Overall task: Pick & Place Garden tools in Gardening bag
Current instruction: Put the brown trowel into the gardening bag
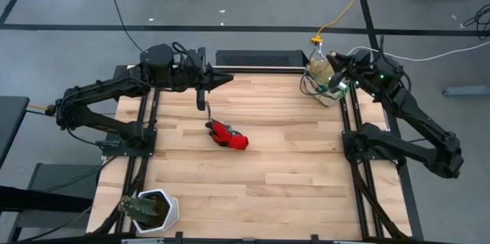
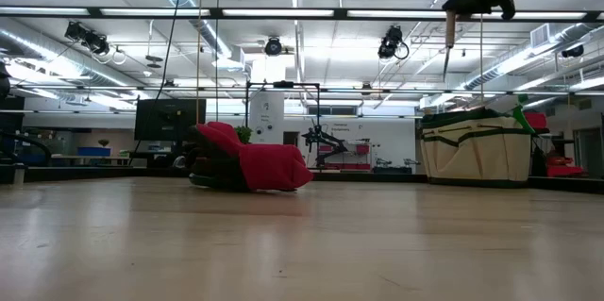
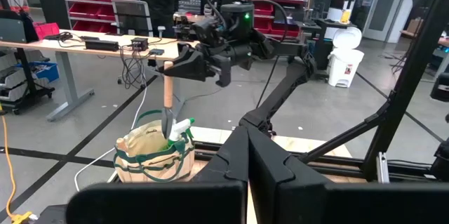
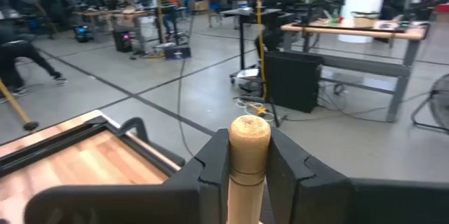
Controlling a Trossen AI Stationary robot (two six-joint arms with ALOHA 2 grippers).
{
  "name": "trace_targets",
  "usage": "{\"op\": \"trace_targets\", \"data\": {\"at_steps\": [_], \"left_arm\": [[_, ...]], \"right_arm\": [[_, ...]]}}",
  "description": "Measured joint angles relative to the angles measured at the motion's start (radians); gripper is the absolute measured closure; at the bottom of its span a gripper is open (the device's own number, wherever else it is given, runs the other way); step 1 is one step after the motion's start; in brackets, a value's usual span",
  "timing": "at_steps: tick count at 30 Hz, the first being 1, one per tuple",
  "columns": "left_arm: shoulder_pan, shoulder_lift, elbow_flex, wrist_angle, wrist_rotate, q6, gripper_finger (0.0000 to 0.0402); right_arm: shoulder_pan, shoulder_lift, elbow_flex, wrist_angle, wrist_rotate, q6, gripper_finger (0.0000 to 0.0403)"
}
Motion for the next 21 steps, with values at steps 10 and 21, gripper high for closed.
{"op": "trace_targets", "data": {"at_steps": [10,21], "left_arm": [[0.000,0.000,0.000,0.000,0.000,0.000,0.0400],[0.000,0.000,0.000,-0.001,0.000,0.000,0.0400]], "right_arm": [[-0.098,0.000,0.000,-0.022,0.000,-0.001,0.0343],[-0.130,0.000,0.000,-0.022,0.105,-0.041,0.0343]]}}
